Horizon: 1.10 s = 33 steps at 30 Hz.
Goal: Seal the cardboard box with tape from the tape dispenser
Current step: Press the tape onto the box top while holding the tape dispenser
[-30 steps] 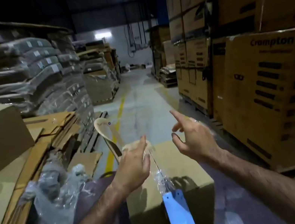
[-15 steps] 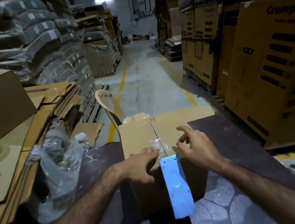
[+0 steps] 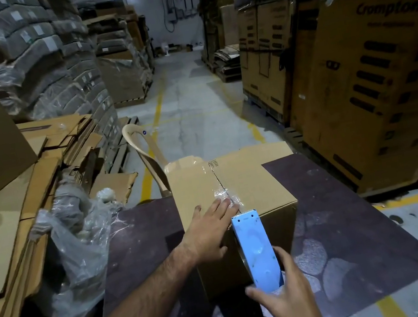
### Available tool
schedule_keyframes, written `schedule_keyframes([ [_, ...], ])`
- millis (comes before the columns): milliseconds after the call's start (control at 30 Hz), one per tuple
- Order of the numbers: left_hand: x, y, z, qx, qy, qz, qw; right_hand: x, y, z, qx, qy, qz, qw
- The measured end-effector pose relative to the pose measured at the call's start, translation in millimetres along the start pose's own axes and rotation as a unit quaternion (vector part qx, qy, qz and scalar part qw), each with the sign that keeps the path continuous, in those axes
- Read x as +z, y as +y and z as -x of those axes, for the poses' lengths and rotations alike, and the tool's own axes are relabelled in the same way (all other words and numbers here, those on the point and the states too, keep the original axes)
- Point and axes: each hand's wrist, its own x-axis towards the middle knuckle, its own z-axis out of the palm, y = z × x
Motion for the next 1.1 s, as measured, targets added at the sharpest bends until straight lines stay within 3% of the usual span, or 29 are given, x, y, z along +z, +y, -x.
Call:
schedule_keyframes([
  [267, 4.0, -0.9, -3.0, -0.006, 0.019, 0.003, 1.000, 22.4, 9.1, -3.9, -0.028, 0.066, -0.031, 0.997],
  [967, 2.8, 3.5, -2.7, -0.039, 0.031, 0.021, 0.999, 19.0, 17.8, 2.6, -0.061, 0.107, -0.037, 0.992],
  [1100, 2.9, 3.8, -3.0, -0.045, 0.029, 0.022, 0.998, 22.2, 22.0, 30.9, -0.058, 0.183, -0.012, 0.981],
])
